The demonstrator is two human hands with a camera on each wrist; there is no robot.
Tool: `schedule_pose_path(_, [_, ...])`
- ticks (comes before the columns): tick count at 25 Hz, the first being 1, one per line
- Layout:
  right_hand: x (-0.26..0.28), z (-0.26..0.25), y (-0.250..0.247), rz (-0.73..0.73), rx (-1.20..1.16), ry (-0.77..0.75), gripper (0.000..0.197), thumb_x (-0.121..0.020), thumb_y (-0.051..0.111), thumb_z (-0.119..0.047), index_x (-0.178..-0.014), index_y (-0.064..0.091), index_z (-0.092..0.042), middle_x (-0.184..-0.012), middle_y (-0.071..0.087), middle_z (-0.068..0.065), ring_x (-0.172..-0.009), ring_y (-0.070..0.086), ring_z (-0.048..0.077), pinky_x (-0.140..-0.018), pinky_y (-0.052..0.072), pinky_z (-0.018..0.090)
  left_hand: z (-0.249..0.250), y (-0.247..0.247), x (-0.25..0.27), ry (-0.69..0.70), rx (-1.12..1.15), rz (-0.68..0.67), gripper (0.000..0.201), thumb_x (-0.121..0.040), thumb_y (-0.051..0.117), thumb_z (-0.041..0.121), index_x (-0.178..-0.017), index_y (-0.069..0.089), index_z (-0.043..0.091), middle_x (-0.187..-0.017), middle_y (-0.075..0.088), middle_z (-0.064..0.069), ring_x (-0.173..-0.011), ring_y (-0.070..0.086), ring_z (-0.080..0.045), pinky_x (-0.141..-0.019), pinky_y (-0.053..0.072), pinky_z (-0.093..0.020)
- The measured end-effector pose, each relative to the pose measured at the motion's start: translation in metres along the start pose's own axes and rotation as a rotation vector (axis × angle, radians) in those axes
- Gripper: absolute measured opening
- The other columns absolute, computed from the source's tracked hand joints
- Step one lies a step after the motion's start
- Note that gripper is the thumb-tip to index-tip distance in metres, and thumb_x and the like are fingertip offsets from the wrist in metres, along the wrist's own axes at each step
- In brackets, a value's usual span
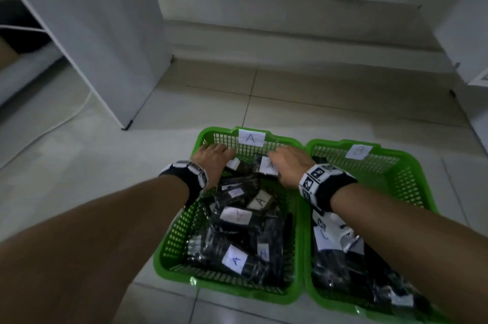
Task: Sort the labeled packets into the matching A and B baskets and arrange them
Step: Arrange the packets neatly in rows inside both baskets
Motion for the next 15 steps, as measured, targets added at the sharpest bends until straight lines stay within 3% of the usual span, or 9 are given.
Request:
schedule_pose_path(4, [-0.003,0.005,0.004,0.038,-0.018,-0.001,0.017,-0.081,0.071,-0.008,-0.094,0.062,-0.013,-0.105,0.065,0.010,-0.099,0.063,0.031,-0.073,0.045,0.032,-0.013,0.004,0.001,0.011,0.170,-0.005,0.066,-0.080,0.061,0.004,-0.141,0.046,0.023,-0.145,0.048,-0.002,-0.132,0.048,-0.029,-0.109,0.041,-0.040])
schedule_pose_path(6, [-0.007,0.008,0.009,0.041,-0.032,0.001,0.020,-0.079,0.074,-0.008,-0.088,0.057,-0.015,-0.100,0.063,0.007,-0.094,0.062,0.028,-0.069,0.043,0.031,-0.021,0.007,-0.004,0.011,0.217,0.062,0.056,-0.086,0.060,0.007,-0.139,0.049,0.020,-0.143,0.053,-0.004,-0.129,0.052,-0.028,-0.107,0.042,-0.036])
schedule_pose_path(9, [-0.004,0.008,0.005,0.078,-0.051,-0.017,0.024,-0.076,0.078,-0.012,-0.089,0.058,-0.017,-0.098,0.063,0.005,-0.093,0.062,0.027,-0.068,0.043,0.031,-0.013,-0.001,-0.009,-0.010,0.080,0.116,0.048,-0.089,0.064,0.023,-0.135,0.051,0.022,-0.137,0.055,-0.003,-0.127,0.051,-0.027,-0.104,0.042,-0.038])
schedule_pose_path(13, [-0.005,0.009,0.009,0.097,-0.053,-0.039,0.028,-0.077,0.078,-0.012,-0.100,0.063,-0.017,-0.102,0.063,0.004,-0.098,0.061,0.025,-0.078,0.050,0.034,-0.008,-0.015,-0.019,-0.002,-0.075,0.115,0.044,-0.092,0.061,0.024,-0.134,0.051,0.020,-0.140,0.049,-0.005,-0.130,0.045,-0.027,-0.106,0.038,-0.039])
schedule_pose_path(15, [-0.007,0.011,0.013,0.102,-0.075,-0.029,0.030,-0.074,0.080,-0.013,-0.097,0.062,-0.019,-0.098,0.062,0.001,-0.094,0.060,0.023,-0.076,0.050,0.032,-0.006,-0.017,-0.017,0.010,-0.075,0.126,0.039,-0.091,0.061,0.023,-0.130,0.053,0.020,-0.135,0.051,-0.004,-0.128,0.046,-0.026,-0.106,0.039,-0.040])
Point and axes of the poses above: each hand's wrist, its own x-axis away from the middle knuckle, its own y-axis out of the palm, z = x × y, the point moved 7 cm from there along -x, towards the middle knuckle
